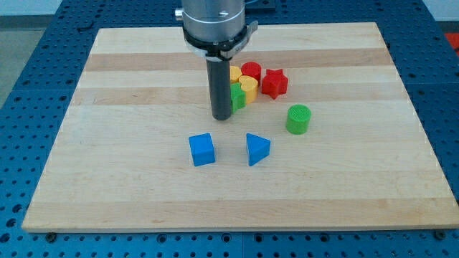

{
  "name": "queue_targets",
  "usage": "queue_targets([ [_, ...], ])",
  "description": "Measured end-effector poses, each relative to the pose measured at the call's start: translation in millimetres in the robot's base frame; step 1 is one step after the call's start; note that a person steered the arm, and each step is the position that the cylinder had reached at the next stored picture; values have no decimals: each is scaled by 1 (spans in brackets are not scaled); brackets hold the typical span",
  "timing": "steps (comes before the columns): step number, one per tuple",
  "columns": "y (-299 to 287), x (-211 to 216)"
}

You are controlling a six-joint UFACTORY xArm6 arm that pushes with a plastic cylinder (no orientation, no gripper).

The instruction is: Nudge the green star and yellow hexagon up a bit

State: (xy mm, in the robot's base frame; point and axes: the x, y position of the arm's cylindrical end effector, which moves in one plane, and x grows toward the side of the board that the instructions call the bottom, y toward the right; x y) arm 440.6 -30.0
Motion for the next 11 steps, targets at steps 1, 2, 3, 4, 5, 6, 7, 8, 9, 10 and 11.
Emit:
queue_targets([
  [1,2,24],
  [2,22,30],
  [3,37,29],
  [4,38,28],
  [5,38,23],
  [6,30,14],
  [7,17,9],
  [8,5,3],
  [9,0,-9],
  [10,-9,-19],
  [11,-14,-21],
])
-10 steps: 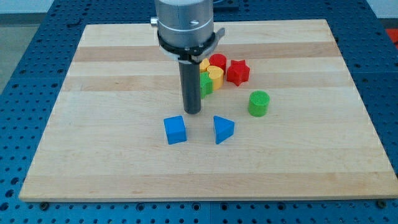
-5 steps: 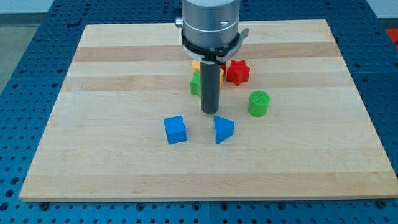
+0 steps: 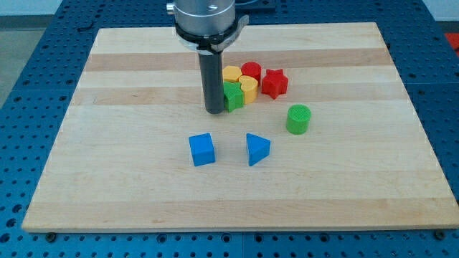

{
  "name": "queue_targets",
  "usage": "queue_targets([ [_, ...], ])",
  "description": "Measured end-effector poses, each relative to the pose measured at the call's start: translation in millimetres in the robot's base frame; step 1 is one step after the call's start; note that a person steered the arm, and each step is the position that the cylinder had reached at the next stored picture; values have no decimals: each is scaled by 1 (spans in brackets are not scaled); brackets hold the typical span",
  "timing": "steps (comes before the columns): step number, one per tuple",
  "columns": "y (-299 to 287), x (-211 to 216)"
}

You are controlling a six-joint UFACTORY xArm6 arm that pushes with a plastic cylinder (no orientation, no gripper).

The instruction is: Nudge the green star and yellow hexagon up a bit

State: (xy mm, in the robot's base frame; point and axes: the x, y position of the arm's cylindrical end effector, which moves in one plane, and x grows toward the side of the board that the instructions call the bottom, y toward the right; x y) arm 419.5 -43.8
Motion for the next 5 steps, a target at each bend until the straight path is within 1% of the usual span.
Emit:
queue_targets([
  [1,0,0],
  [3,-3,-21],
  [4,-3,-18],
  [5,0,3],
])
